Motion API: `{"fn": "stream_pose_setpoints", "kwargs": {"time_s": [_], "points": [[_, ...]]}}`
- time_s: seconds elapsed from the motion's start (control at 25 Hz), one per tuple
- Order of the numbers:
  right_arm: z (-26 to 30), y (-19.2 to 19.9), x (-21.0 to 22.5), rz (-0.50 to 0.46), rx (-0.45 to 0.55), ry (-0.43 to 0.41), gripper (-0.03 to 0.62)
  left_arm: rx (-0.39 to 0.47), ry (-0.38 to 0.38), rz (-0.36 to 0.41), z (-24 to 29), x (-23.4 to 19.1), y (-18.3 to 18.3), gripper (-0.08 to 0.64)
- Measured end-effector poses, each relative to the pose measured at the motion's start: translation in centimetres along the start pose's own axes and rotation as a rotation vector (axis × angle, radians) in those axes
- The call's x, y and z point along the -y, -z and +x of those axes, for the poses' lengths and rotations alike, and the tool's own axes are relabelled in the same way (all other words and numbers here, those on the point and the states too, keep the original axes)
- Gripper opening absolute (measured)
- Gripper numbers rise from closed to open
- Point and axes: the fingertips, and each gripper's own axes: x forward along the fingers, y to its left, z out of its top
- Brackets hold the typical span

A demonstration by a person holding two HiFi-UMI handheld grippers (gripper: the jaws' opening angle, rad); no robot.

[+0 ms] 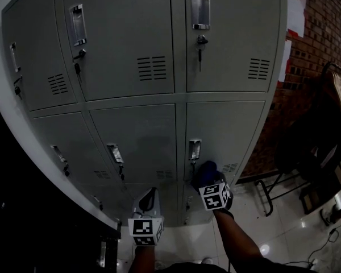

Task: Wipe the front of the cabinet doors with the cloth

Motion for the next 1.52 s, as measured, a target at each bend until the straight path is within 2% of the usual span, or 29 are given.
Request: {"fn": "stream_pose_setpoints", "kwargs": {"time_s": [0.4,0.6,0.8,0.92,1.2,1.52], "points": [[0.5,-2.5,-4.2,-0.028,0.023,-0.050,0.075,0.017,-0.001,-0.018,-0.4,-1.8,0.1,0.017],[0.2,-2.3,-4.2,-0.023,0.027,-0.053,0.075,0.020,-0.005,-0.015,-0.4,-2.2,-0.2,0.017],[-2.4,-1.4,-3.5,0.034,0.041,-0.044,0.075,0.025,0.021,-0.006,0.3,-1.2,-0.4,0.017],[-4.9,-1.8,-2.9,0.040,0.079,-0.040,0.075,0.024,0.042,-0.002,0.7,-0.3,-0.6,0.017],[-10.4,-5.7,-2.4,0.059,0.239,-0.053,0.075,0.023,0.074,-0.003,1.5,1.3,-0.6,0.017],[-12.1,-7.9,-1.3,0.086,0.296,-0.051,0.075,0.046,0.094,0.003,1.7,2.6,-1.6,0.017]]}}
